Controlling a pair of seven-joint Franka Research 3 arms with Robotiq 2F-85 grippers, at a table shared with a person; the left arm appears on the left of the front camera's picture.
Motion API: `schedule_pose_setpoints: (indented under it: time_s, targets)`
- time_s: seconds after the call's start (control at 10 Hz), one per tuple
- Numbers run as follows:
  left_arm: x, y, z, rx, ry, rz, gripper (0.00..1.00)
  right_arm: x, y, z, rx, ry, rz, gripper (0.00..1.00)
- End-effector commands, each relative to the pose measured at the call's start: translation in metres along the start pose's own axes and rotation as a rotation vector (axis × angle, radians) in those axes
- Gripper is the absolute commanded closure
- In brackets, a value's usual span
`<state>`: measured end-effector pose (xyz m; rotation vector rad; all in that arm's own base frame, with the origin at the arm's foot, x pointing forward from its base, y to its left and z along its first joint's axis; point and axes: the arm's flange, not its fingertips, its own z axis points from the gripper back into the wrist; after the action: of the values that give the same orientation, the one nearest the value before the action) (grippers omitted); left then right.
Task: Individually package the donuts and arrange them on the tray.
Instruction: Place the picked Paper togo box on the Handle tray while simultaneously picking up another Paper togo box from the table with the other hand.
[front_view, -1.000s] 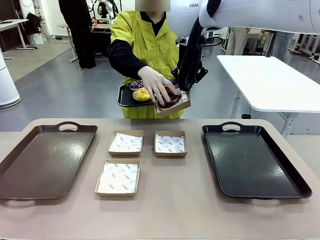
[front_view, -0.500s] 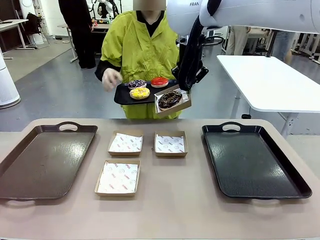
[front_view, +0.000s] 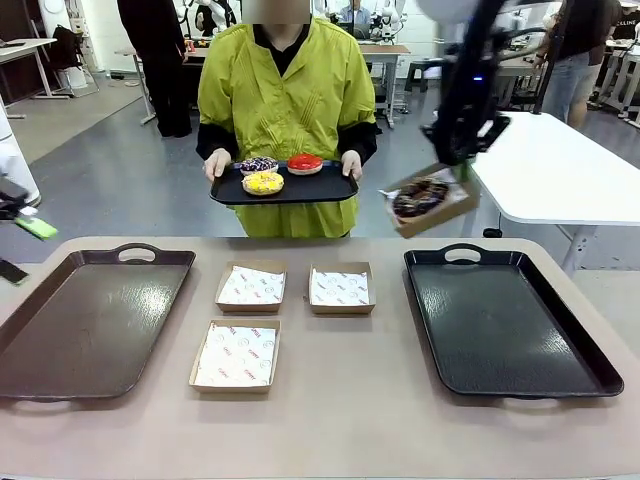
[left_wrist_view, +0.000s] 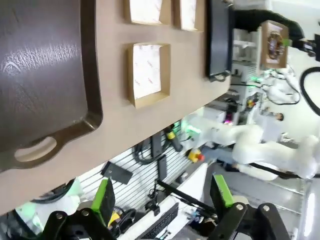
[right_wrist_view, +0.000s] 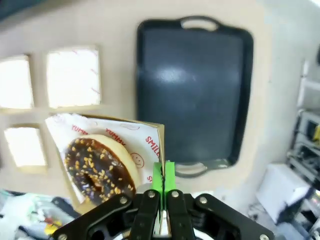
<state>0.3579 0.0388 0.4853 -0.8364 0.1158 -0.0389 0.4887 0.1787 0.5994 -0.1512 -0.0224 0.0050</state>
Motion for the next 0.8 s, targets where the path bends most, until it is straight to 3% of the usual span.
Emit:
schedule_pose_setpoints:
  time_s: [0.0,0.1,0.4,0.7]
  targets:
    - [0.019,-0.027,-0.037,0.188,0.057,0.051,0.00,-0.031,-0.040,-0.027,0.019,-0.036,0.015,0.99]
    - [0.027,-0.037,-0.064,0.276,0.062,0.081,0.00,-0.039,-0.057,-0.041,0.013,-0.039,0.031,0.99]
    - [0.051,-0.059,-0.142,0.530,0.041,0.096,0.00,-0.038,-0.087,-0.092,0.153,-0.129,0.044,0.99]
    - [0.065,-0.059,-0.201,0.653,0.011,0.082,0.00,-0.032,-0.104,-0.141,0.232,-0.074,-0.030,0.99]
